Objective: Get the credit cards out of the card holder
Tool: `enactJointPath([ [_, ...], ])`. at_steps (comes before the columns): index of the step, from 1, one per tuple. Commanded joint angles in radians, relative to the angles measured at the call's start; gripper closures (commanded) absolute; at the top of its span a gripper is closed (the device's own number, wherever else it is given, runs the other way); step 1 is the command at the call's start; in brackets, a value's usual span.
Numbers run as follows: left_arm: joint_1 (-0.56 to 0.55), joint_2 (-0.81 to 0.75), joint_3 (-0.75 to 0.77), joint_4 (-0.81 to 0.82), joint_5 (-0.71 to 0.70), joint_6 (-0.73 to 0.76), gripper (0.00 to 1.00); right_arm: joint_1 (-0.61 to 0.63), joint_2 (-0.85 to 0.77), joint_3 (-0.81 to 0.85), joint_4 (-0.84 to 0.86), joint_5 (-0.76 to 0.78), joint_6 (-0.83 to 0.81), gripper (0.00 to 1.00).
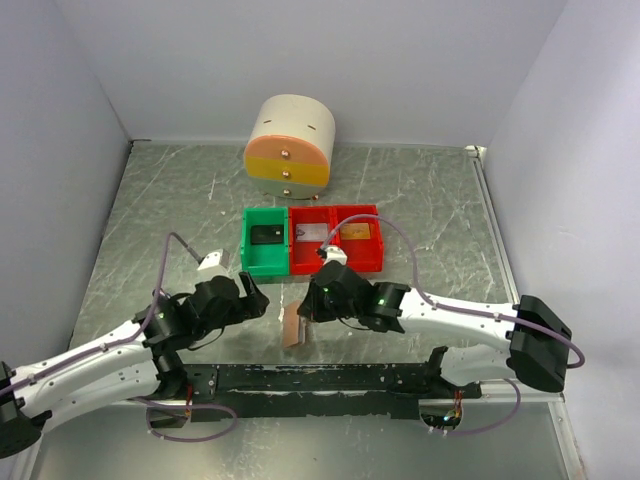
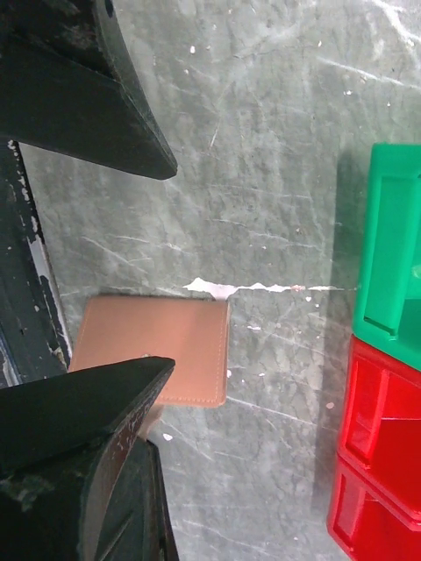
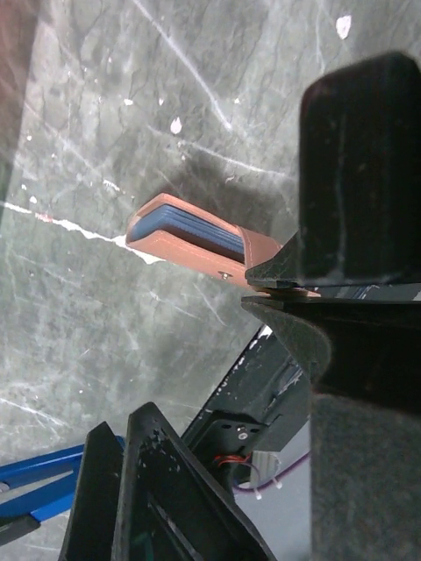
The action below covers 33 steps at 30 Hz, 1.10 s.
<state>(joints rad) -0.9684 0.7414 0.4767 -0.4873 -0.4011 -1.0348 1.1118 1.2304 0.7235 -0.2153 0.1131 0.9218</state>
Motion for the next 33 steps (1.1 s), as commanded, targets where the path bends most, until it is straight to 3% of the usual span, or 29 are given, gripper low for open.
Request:
enactJointPath([
  [1,0.005,-0.059,0.011,-0.097,-0.032,-0.048,0.06,-0.003,0.039,0.055,0.09,-0.053,-0.017,1.0],
  [18,0.005,-0.096,0.048,-0.211,-0.067,-0.097,0.07,-0.004,0.115,0.1,0.134,-0.06,-0.026,1.0],
  [25,0.005,-0.059,0.032,-0.101,0.015,-0.023,0.08,-0.052,0.053,0.022,0.004,0.074,-0.014,1.0],
  [33,0.005,0.023,-0.002,0.133,0.184,0.11,0.11,-0.124,-0.058,-0.234,0.031,0.027,0.034,1.0],
])
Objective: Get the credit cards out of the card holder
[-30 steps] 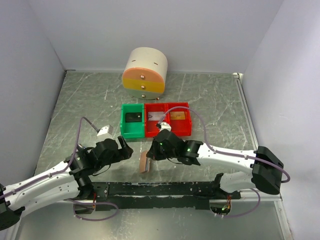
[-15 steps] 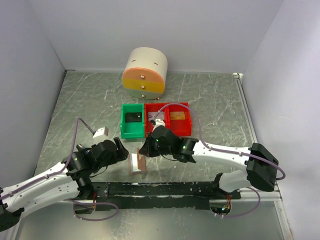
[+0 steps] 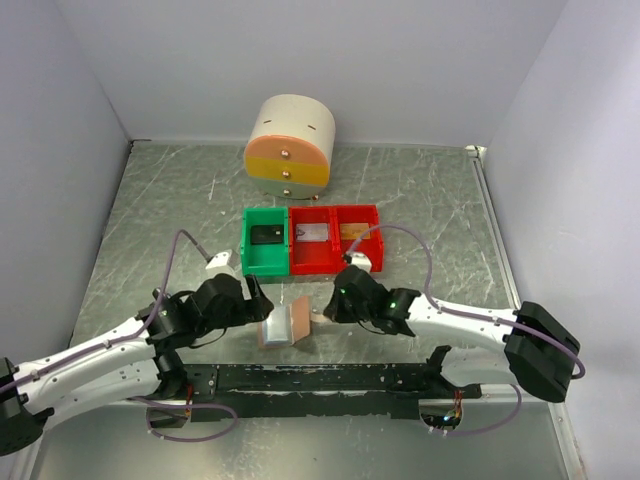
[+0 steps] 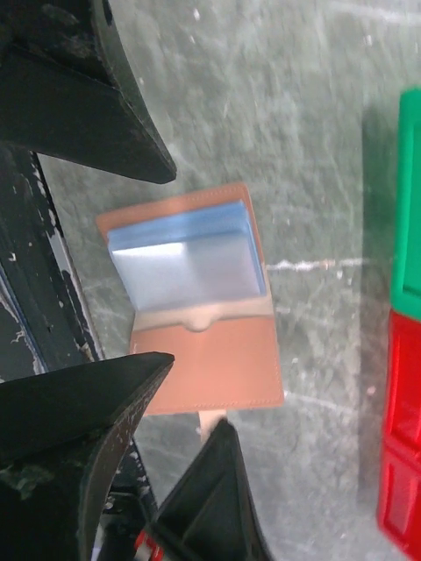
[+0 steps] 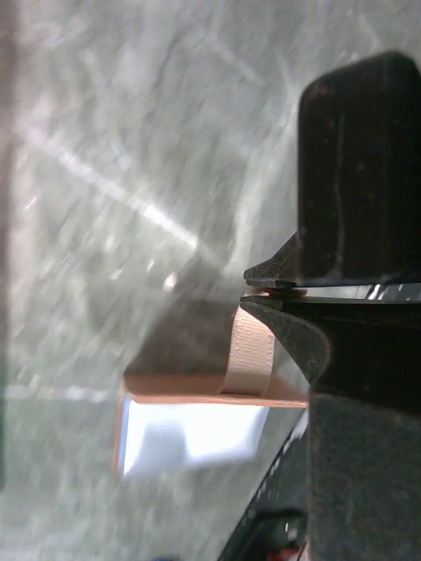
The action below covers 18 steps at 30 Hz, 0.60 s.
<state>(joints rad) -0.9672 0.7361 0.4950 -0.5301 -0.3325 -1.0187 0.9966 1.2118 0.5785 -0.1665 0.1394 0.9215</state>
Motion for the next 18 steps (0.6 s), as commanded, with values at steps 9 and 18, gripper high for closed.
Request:
enactJointPath([
  [9,0.004,0.155,-0.026,0.273,0.192,0.116,0.24,-0.012,-0.1,-0.19,0.038,-0.018,0.089,1.0],
  [18,0.004,0.191,-0.02,0.322,0.223,0.128,0.28,-0.012,-0.077,-0.158,0.022,-0.013,0.07,1.0],
])
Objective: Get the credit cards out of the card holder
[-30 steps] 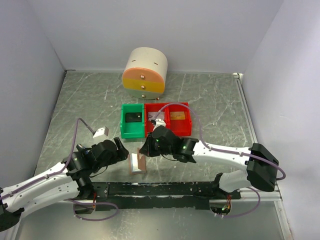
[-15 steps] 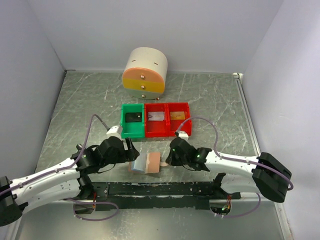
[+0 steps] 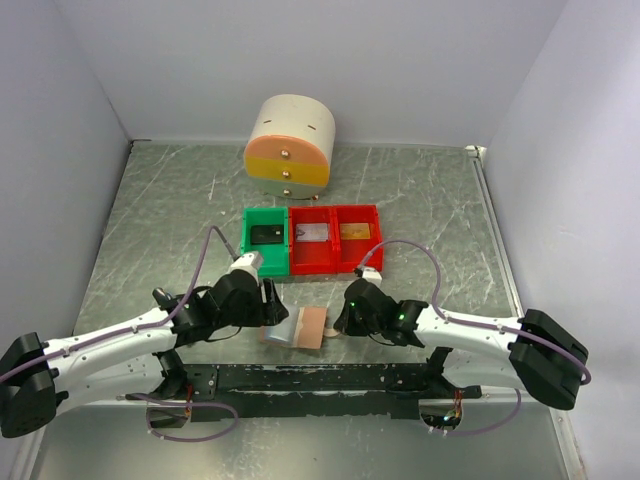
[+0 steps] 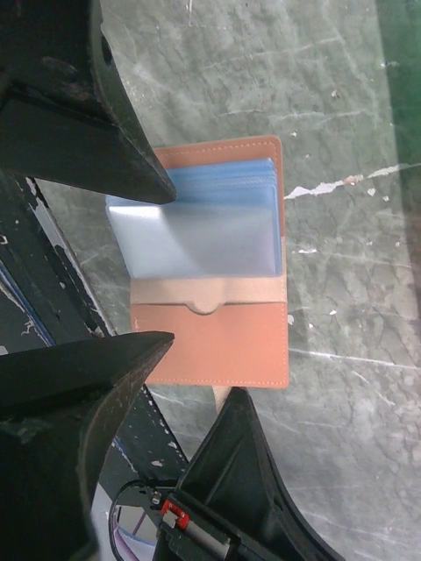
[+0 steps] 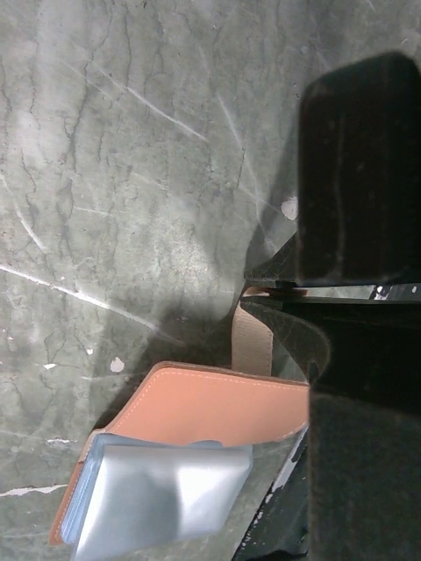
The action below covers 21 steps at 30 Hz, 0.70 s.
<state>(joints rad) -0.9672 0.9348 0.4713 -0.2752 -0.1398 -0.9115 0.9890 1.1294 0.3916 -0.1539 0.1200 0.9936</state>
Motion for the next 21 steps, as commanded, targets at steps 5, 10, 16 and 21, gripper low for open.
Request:
enactJointPath([
  [5,0.003,0.034,-0.019,0.095,0.034,0.033,0.24,-0.004,0.018,0.03,0.01,0.011,-0.004,1.0],
  [10,0.004,0.119,-0.03,0.119,0.012,0.005,0.24,-0.004,0.044,0.038,0.016,0.006,-0.01,1.0],
  [16,0.003,0.139,-0.042,0.177,0.032,-0.01,0.28,-0.006,0.06,0.04,0.016,0.001,-0.009,1.0],
  [21,0.004,0.097,-0.048,0.175,0.034,-0.015,0.3,-0.006,0.058,0.029,0.025,0.001,-0.005,1.0],
])
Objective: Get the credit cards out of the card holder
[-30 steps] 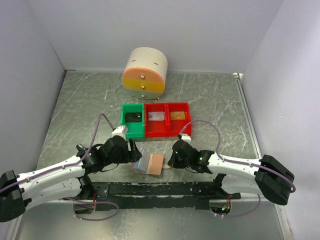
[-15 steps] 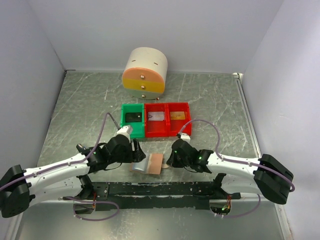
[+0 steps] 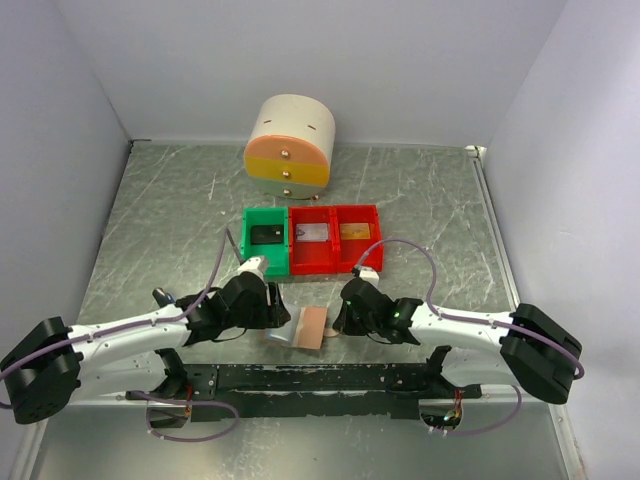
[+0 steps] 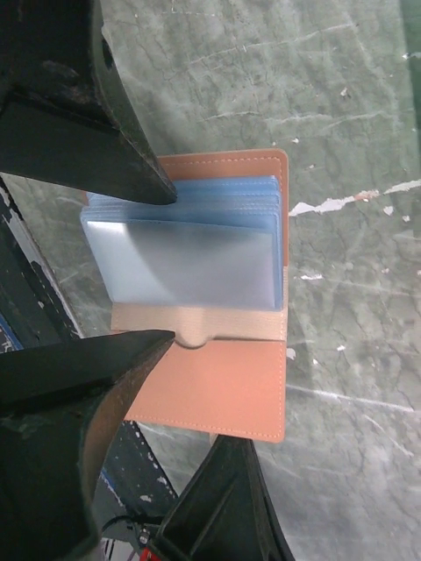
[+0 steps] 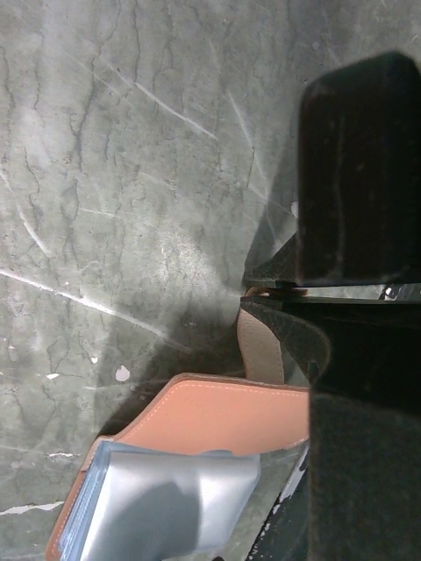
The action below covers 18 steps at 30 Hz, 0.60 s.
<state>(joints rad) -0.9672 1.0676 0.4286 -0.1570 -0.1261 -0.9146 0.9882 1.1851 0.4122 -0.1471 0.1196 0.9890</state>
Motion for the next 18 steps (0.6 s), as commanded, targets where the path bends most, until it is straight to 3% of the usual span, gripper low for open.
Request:
enactJointPath([
  [1,0.003,-0.043,-0.007,0.055,0.022,-0.012,0.3,-0.005,0.005,0.008,0.017,0.0,0.0,1.0],
  [9,0.004,-0.031,-0.013,0.056,0.028,-0.022,0.3,-0.005,0.021,0.011,0.023,-0.005,-0.004,1.0],
  [18,0.0,-0.009,0.048,-0.08,-0.059,-0.045,0.21,-0.006,0.008,0.017,0.003,0.008,-0.006,1.0],
])
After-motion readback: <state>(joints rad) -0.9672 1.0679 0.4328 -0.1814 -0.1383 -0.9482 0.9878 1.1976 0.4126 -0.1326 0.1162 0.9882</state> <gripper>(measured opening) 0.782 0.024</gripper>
